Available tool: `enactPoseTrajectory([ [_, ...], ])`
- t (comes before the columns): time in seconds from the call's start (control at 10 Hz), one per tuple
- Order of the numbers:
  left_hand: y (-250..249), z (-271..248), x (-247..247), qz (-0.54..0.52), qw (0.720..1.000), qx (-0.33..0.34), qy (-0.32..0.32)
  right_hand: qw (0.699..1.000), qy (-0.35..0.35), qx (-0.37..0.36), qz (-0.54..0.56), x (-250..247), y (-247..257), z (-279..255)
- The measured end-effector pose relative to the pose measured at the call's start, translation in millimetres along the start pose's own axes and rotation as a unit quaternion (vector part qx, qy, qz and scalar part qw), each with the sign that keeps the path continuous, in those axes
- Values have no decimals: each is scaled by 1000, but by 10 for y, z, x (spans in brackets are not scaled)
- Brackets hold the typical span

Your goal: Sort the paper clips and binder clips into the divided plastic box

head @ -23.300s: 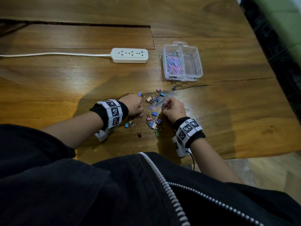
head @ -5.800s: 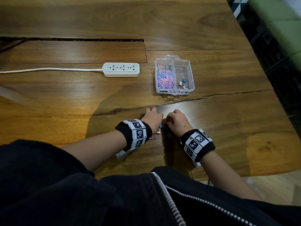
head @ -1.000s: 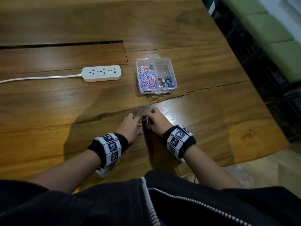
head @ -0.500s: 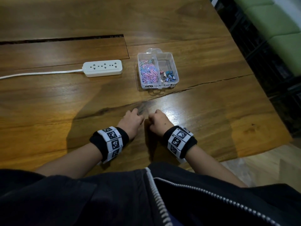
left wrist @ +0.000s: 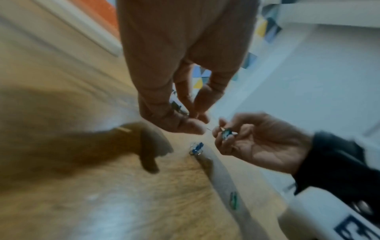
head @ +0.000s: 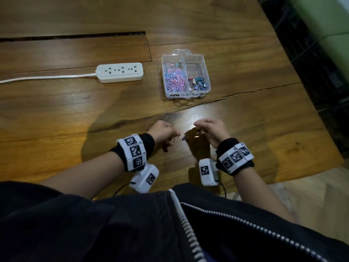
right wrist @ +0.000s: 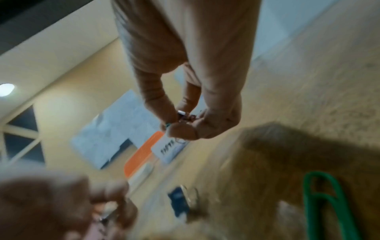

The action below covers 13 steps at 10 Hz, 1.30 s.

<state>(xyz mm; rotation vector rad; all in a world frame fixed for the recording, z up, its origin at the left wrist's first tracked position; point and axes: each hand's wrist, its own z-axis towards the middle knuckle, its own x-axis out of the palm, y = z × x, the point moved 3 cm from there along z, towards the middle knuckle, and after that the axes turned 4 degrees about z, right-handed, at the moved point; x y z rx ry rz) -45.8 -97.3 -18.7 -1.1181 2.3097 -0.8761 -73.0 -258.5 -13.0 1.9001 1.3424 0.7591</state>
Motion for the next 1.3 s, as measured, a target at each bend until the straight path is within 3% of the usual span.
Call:
enactPoseTrajectory([
  [0.1,-17,49,11,-183,981,-60,22,988,25,29,146,-118,39,-34],
  [0.2,-30,122,45,-179,982,-55,30,965,34,85,244,-189,-2,-66],
  [0.3,-65,184,117,153,986,54,-29,955,21,105,278,-192,-23,-67],
  [0.4,-72,225,251,435,886,151,-50,969,26,97,227,-175,8,-56],
  [0.5,-97,268,252,492,853,169,-41,984,49,69,153,-157,122,-26],
  [0.6,-181,306,128,368,919,133,-49,995,54,39,74,-151,348,32],
  [0.7,-391,356,15,22,997,63,-42,999,41,1,15,-139,632,174],
  [0.8,-783,480,1,-79,994,57,-55,996,12,-68,-50,-81,911,407],
  [1.0,-1446,783,72,-133,985,64,-90,975,-47,-145,-160,122,1080,883],
  [1.1,-1550,790,111,-92,990,61,-89,973,-40,-153,-166,98,1018,886],
  [1.2,-1545,755,142,-8,990,99,-105,975,-43,-181,-119,-17,962,834],
  [1.3,-1319,696,176,118,968,165,-148,975,-61,-188,-100,-231,826,703],
])
